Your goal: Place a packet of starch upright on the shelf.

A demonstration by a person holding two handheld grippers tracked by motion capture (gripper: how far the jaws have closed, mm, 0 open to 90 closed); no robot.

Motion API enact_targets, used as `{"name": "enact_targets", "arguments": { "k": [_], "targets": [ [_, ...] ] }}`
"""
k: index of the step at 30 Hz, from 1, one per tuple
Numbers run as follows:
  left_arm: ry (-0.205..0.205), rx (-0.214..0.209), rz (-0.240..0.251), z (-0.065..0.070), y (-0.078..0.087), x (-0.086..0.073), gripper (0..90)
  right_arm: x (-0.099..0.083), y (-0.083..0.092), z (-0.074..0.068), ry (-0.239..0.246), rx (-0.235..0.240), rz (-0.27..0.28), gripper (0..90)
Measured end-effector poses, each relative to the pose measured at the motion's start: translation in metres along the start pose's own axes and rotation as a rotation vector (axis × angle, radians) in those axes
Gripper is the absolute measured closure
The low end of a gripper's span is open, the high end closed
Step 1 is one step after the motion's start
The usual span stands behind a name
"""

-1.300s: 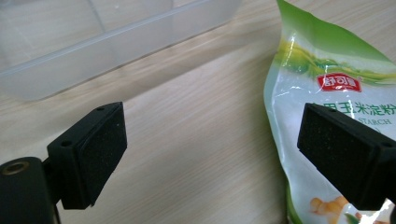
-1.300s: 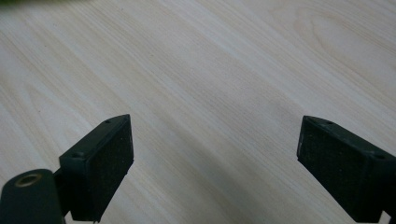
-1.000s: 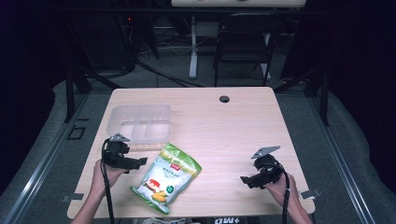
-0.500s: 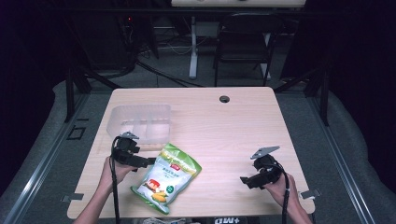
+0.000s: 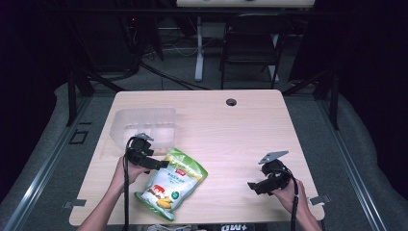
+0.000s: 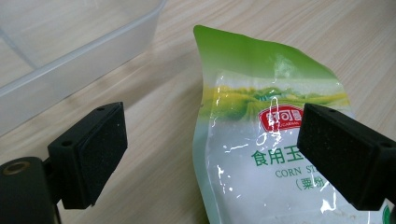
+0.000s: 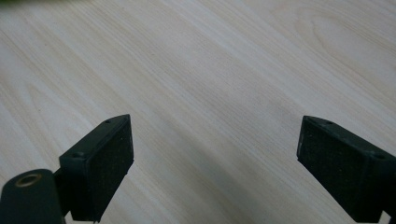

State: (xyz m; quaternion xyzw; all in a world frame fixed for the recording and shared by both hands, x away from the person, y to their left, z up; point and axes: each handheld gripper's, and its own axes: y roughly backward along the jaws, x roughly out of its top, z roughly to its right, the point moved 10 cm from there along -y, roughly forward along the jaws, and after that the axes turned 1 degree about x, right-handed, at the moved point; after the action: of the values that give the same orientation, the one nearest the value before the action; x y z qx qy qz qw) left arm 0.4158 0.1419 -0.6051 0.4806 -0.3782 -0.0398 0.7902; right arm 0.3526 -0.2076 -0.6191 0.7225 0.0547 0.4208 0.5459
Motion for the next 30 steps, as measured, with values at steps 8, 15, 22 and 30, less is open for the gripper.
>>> {"name": "enact_targets", "arguments": {
  "k": [8,15,22,30],
  "targets": [
    [-0.036,-0.020,-0.042,0.005,-0.014,0.004,10.4,0.001,0.000,-0.002,-0.002,0.011,0.004,10.1],
    [-0.039,-0.050,-0.060,0.008,-0.026,0.008,13.0,0.000,0.000,-0.001,0.001,0.009,0.002,10.1],
    [-0.066,-0.078,-0.112,0.011,-0.039,0.006,19.9,0.001,0.000,-0.001,-0.007,0.014,0.011,10.2],
    [-0.104,-0.084,-0.165,0.017,-0.046,-0.002,37.0,0.000,0.001,0.000,0.000,0.005,0.003,10.4]
  ]
}}
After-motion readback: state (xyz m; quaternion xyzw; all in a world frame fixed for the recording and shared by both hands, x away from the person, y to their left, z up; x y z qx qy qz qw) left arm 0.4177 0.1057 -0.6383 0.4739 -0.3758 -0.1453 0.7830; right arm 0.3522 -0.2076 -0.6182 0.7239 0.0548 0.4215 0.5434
